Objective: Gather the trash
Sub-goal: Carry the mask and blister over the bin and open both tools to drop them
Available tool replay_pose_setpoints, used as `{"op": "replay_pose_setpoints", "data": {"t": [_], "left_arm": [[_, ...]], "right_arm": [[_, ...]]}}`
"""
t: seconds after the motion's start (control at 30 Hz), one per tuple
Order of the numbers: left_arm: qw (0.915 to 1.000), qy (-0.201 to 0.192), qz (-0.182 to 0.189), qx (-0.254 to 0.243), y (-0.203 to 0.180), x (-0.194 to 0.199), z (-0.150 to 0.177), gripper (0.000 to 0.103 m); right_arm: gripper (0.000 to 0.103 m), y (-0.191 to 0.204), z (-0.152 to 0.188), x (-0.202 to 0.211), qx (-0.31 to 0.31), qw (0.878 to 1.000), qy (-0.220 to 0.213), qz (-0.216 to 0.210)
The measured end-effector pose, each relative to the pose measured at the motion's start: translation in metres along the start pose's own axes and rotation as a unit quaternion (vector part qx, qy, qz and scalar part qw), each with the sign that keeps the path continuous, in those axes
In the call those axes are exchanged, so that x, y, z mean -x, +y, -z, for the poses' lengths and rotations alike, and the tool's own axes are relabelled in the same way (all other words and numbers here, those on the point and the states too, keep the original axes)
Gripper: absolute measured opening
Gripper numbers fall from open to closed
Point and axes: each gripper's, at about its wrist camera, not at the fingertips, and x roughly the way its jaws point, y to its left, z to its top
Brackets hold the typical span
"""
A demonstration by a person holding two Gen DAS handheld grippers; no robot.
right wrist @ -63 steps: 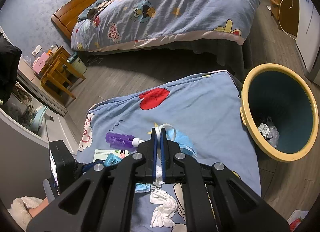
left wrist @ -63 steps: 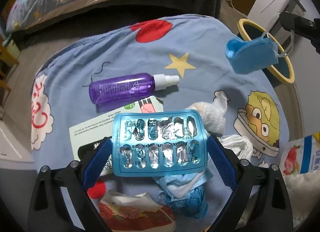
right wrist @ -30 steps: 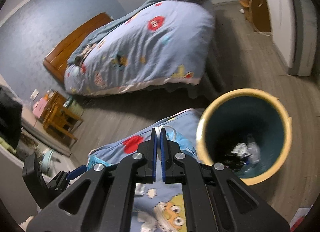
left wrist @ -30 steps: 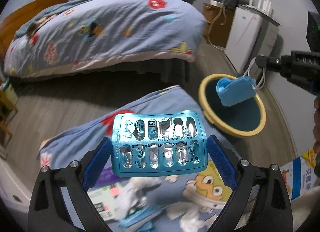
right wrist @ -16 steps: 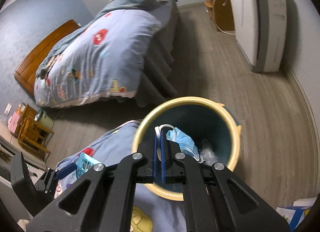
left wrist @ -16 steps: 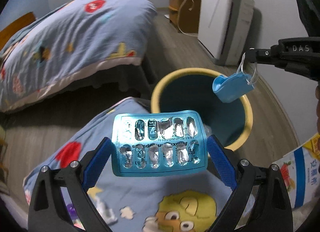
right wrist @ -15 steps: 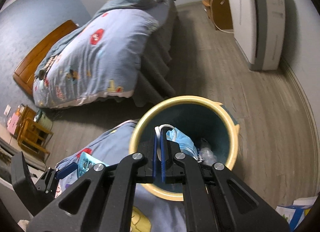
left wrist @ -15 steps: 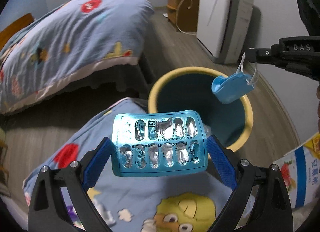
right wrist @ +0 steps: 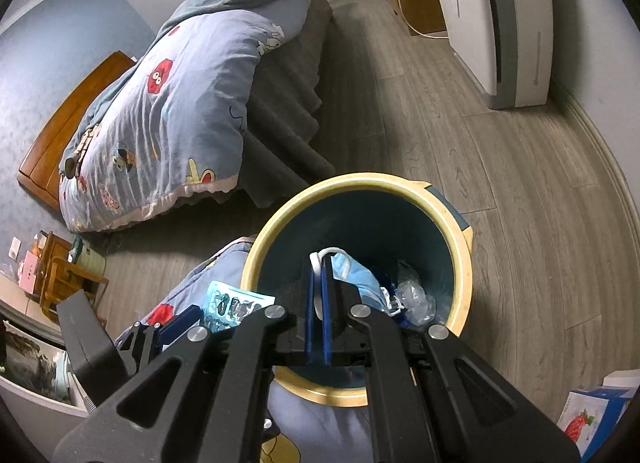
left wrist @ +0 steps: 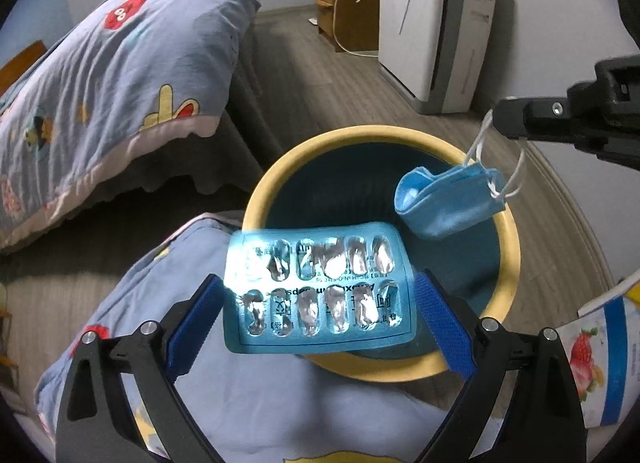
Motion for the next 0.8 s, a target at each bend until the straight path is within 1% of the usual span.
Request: {"op": "replay_pose_setpoints", "data": {"t": [0.07,0.2,0.33,0.4,0.43,0.5,0.53,0.6,0.63,0.7,0.77,0.8], "left_arm": [[1.0,0.001,0.0,0.005,0.002,0.0,0.001,0.096],[0.9999,0.002,-0.002,0.012,0.009,0.002,0.003,0.096],[0.9997,0.005,-0.003,0.023,0.017,0.008,0.009,0.096],[0.9996,0.004,-0.004,0.027,0.022,0.014,0.013,0.096],[0.9995,0.003,-0.004,0.031,0.027,0.019,0.015,0.096],[0.9993,0.001,-0.006,0.038,0.036,0.029,0.019,0.096],[0.999,-0.001,-0.008,0.043,0.043,0.038,0.023,0.096],[0.9986,-0.005,-0.012,0.051,0.055,0.051,0.028,0.096],[0.9983,-0.008,-0.016,0.056,0.063,0.061,0.032,0.096],[0.9974,-0.012,-0.028,0.065,0.081,0.081,0.042,0.096],[0.9964,-0.017,-0.04,0.073,0.095,0.098,0.051,0.096],[0.9955,-0.019,-0.05,0.078,0.104,0.111,0.058,0.096]], "right_arm": [[0.006,-0.002,-0.001,0.0,-0.004,1.0,0.0,0.004],[0.024,-0.004,-0.001,0.001,-0.011,1.0,-0.003,0.005],[0.028,-0.001,-0.001,0.003,-0.01,1.0,-0.006,0.006],[0.041,0.002,-0.001,0.004,-0.006,1.0,-0.008,0.005],[0.044,0.005,-0.001,0.006,-0.001,1.0,-0.01,0.007],[0.058,0.008,0.0,0.009,0.004,1.0,-0.014,0.008],[0.062,0.011,0.0,0.011,0.007,1.0,-0.017,0.008],[0.076,0.016,0.001,0.014,0.012,1.0,-0.021,0.009],[0.079,0.018,0.001,0.016,0.015,1.0,-0.023,0.011],[0.091,0.026,0.002,0.019,0.024,0.999,-0.027,0.013],[0.097,0.034,0.005,0.021,0.035,0.999,-0.03,0.016],[0.097,0.039,0.007,0.022,0.043,0.998,-0.03,0.019]]}}
